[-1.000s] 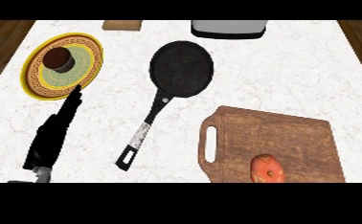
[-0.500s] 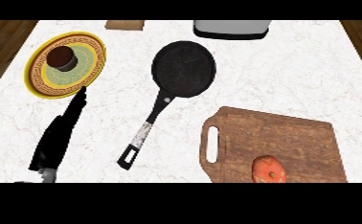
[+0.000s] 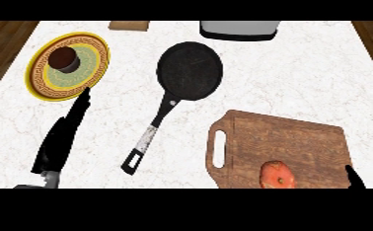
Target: Pick the squash from the cutting board and place it in the pan
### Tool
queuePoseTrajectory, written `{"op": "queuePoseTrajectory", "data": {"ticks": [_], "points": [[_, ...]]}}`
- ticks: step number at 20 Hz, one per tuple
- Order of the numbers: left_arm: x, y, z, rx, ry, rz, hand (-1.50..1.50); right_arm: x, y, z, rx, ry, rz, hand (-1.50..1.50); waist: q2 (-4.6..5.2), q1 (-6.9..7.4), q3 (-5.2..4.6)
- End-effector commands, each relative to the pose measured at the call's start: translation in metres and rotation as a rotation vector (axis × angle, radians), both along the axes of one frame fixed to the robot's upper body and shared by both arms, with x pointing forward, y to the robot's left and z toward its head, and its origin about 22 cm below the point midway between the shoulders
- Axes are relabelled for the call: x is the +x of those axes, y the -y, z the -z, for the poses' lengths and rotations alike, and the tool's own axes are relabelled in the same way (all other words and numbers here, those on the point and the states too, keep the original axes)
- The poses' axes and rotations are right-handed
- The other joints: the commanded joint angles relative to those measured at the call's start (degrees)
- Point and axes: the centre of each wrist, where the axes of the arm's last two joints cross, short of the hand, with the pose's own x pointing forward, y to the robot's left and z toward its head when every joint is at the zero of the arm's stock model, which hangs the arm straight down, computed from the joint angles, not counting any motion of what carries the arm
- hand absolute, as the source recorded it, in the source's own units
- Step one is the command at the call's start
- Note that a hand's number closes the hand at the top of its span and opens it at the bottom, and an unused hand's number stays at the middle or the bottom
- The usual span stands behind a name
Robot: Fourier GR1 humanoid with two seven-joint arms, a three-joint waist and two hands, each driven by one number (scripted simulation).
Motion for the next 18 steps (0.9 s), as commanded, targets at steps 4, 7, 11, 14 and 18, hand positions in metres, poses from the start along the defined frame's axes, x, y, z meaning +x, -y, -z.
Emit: {"op": "queuePoseTrajectory", "data": {"ticks": [4, 7, 11, 14, 18], "points": [[-0.009, -0.006, 0.002, 0.003, -0.003, -0.006, 0.0, 0.022, -0.005, 0.004, 0.061, -0.254, 0.023, -1.5, -0.38, -0.12, 0.04], [0.0, 0.007, 0.001, 0.005, -0.009, -0.009, 0.0, 0.038, -0.019, 0.01, 0.064, -0.262, -0.014, -1.5, -0.29, -0.63, 0.05], [0.0, 0.004, -0.003, 0.006, -0.011, -0.005, 0.0, 0.041, -0.01, 0.028, 0.06, -0.37, -0.01, -1.5, -0.34, -0.92, 0.08], [-0.007, -0.015, -0.003, -0.001, -0.007, -0.027, 0.0, 0.042, -0.011, 0.032, 0.079, -0.366, 0.014, -1.5, -0.48, -0.65, 0.03], [0.0, -0.002, -0.005, -0.012, -0.011, -0.027, 0.0, 0.056, -0.015, 0.043, 0.084, -0.389, 0.007, -1.5, -0.46, -1.24, 0.12]]}}
